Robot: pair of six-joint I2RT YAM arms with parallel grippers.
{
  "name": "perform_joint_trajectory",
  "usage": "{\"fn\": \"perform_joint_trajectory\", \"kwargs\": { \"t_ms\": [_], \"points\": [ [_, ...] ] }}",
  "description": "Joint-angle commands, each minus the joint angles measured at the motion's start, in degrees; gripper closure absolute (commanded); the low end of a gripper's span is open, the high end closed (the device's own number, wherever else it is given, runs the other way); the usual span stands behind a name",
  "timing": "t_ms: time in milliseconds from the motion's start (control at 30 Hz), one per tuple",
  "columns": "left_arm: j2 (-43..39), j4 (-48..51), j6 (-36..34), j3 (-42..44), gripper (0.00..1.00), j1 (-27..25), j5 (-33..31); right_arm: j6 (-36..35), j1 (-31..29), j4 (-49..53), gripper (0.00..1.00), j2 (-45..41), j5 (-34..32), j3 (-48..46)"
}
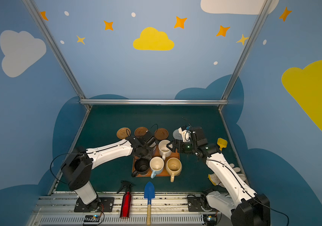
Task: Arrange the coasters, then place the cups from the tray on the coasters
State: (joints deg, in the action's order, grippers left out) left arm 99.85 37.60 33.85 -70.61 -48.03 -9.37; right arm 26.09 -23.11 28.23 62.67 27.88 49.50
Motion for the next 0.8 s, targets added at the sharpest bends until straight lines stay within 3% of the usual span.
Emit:
{"fn": "perform_joint_trajectory", "kwargs": {
  "t_ms": [0,267,767],
  "points": [
    [-0.2,1.8,-0.6,-0.2,0.63,-0.3,0.2,-0.8,-0.6,-1.0,0.12,0.4,-0.7,0.2],
    [-0.8,2.9,-1.2,-0.6,0.74,-0.2,-0.7,-1.7,-1.6,-3.1,0.12,0.0,2.2,-0.4],
    [-1.9,4.2,-2.4,-1.5,0.91,-0.1,-3.1,-1.7,-4.3,-4.1,0.13,2.4,0.2,0.6]
  ]
}}
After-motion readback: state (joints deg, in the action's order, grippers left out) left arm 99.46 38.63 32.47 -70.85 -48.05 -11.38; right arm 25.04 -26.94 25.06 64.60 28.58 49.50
